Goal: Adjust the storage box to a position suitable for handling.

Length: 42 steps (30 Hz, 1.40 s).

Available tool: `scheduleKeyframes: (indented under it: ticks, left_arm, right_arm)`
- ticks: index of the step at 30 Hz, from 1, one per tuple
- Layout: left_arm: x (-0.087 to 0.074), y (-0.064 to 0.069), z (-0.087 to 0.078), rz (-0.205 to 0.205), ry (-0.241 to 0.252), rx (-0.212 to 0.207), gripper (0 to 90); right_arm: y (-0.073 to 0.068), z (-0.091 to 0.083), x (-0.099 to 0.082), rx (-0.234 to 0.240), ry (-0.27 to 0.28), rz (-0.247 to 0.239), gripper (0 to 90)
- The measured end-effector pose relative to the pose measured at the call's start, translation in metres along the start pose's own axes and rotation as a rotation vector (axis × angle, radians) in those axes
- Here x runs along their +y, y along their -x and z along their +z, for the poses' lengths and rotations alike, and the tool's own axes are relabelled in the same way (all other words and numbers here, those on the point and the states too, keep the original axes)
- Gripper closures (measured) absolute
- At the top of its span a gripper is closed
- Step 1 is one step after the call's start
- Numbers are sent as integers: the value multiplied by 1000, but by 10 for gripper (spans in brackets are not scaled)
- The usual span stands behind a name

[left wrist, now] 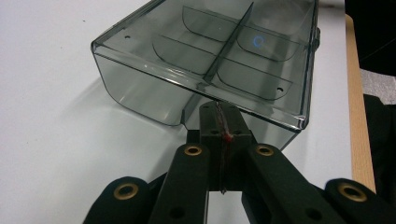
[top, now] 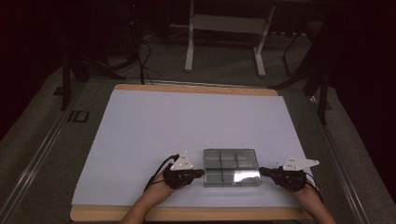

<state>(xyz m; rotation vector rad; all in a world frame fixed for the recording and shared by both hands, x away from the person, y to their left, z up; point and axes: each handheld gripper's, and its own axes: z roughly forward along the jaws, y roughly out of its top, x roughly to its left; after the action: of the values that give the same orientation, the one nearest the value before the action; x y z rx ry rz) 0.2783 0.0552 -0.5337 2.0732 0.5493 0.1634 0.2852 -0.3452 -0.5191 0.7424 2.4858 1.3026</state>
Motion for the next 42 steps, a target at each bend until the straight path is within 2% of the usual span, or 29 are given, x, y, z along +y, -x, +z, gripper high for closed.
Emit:
scheduleKeyframes:
  ticks: [9,19,24,26,27,29,32,35,36,37,40,42]
  left_arm:
    - [0,0,0,-1,1,-1,899]
    - [0,0,0,-4,-3,1,900]
    - [0,1,-1,-5,-5,5,900]
    - [1,1,-2,-20,34,-31,900]
    - [4,3,-3,-10,40,-33,900]
    - [10,5,-3,20,15,-5,900]
    - [10,2,-1,6,14,19,895]
    - [9,1,-2,-1,21,22,844]
    - [8,-1,-2,-16,37,38,776]
    - [9,-2,-2,-17,39,41,744]
    - [11,-3,-3,-19,44,47,685]
    - [14,-4,-5,-18,62,55,678]
  right_arm:
    - [0,2,-3,-4,-19,0,900]
    - [-1,2,-4,2,-15,13,900]
    - [-2,1,-6,22,-7,22,900]
    - [-2,-1,-7,44,17,35,900]
    - [-2,-2,-5,62,40,44,900]
    - [-5,-2,0,27,11,10,900]
    - [-5,0,5,1,-9,-4,900]
    - [-3,1,6,-7,-8,-7,900]
    - [-2,2,7,-28,-6,-8,833]
    - [-1,2,7,-30,-3,-8,816]
    - [0,1,9,-35,2,-9,797]
    - [0,0,12,-43,13,-17,771]
